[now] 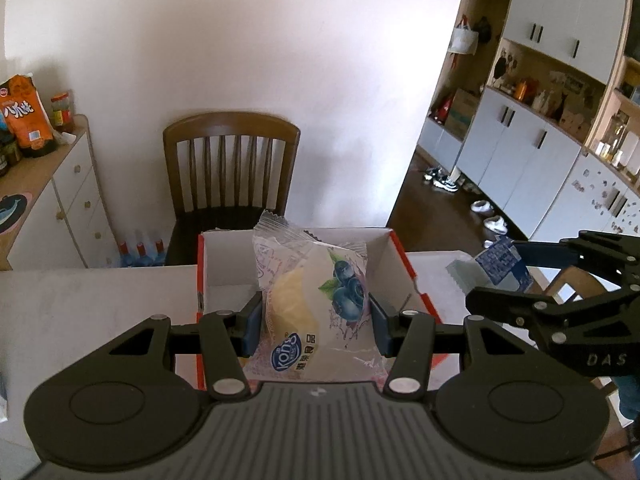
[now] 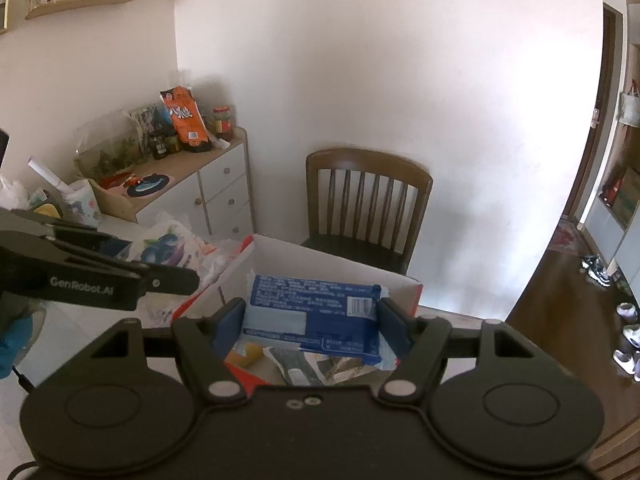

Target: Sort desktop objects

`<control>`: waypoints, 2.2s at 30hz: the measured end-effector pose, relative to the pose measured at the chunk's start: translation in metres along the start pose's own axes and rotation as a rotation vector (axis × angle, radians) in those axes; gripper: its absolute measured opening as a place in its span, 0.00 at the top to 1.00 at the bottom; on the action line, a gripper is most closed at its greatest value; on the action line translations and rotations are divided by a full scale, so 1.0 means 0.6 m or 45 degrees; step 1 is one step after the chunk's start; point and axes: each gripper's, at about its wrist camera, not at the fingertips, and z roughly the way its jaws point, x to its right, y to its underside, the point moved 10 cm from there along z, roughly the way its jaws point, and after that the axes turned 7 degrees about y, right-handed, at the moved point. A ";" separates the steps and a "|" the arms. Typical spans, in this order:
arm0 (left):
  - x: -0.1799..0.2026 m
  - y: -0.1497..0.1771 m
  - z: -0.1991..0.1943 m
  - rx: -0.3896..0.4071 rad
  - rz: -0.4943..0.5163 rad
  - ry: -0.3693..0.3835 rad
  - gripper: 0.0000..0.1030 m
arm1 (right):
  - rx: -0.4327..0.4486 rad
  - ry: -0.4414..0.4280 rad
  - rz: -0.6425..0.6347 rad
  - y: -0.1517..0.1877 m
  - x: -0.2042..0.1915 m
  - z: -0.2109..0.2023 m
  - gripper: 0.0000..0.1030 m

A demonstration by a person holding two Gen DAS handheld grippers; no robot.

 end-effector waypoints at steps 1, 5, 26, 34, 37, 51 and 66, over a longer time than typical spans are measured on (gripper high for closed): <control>-0.004 -0.001 0.008 -0.007 0.001 -0.002 0.50 | -0.004 -0.001 -0.002 0.000 0.001 0.007 0.31; -0.025 0.000 0.044 -0.044 -0.015 -0.016 0.50 | -0.022 -0.010 -0.015 0.002 0.002 0.035 0.31; -0.085 0.044 0.210 -0.248 0.023 -0.080 0.50 | -0.182 -0.014 -0.032 0.070 0.010 0.210 0.31; -0.095 0.059 0.259 -0.321 0.053 -0.078 0.50 | -0.266 -0.034 -0.042 0.103 0.004 0.245 0.31; -0.095 0.069 0.273 -0.346 0.061 -0.077 0.50 | -0.272 -0.044 -0.050 0.109 0.002 0.250 0.31; -0.107 0.095 0.313 -0.418 0.039 -0.060 0.50 | -0.343 -0.051 -0.063 0.136 -0.001 0.280 0.31; -0.116 0.100 0.323 -0.428 -0.040 -0.053 0.47 | -0.345 -0.042 -0.048 0.142 -0.003 0.288 0.27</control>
